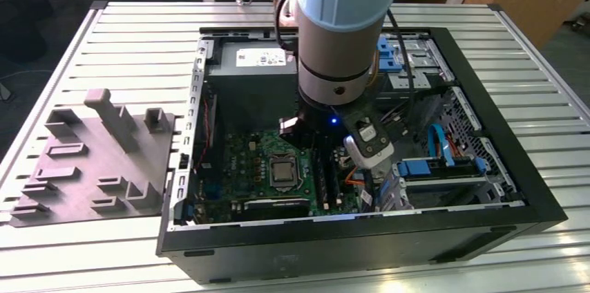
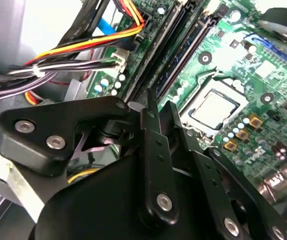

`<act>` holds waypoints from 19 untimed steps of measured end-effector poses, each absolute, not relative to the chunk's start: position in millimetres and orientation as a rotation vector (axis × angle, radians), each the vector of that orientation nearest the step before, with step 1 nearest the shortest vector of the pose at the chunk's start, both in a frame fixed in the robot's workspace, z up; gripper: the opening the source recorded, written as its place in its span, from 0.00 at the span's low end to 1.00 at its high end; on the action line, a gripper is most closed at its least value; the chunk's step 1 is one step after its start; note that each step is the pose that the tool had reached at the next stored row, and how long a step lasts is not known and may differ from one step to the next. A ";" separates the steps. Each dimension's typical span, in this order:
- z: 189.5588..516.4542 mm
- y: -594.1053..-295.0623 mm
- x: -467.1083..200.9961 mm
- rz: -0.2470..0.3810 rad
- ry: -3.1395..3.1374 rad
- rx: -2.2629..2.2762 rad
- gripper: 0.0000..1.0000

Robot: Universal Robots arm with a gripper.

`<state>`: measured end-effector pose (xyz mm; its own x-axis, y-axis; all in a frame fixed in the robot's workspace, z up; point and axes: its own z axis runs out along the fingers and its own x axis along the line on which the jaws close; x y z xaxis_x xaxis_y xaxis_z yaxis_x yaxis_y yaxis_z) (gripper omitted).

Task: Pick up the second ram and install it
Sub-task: 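Insert the second ram into the second slot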

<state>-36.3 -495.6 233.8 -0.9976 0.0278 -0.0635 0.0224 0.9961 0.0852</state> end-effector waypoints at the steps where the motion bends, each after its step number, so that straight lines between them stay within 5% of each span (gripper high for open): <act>1: 234.7 -495.6 -36.2 0.130 3.074 0.039 0.25; 8: 234.7 -495.6 -36.2 0.130 3.074 0.039 0.24; 12: 234.7 -495.6 -36.2 0.129 3.074 0.039 0.10; 19: 234.7 -495.6 -36.2 0.128 3.073 0.060 0.10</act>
<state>-36.2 -495.6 234.7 -0.9971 0.0419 -0.0636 0.0365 0.9958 0.0844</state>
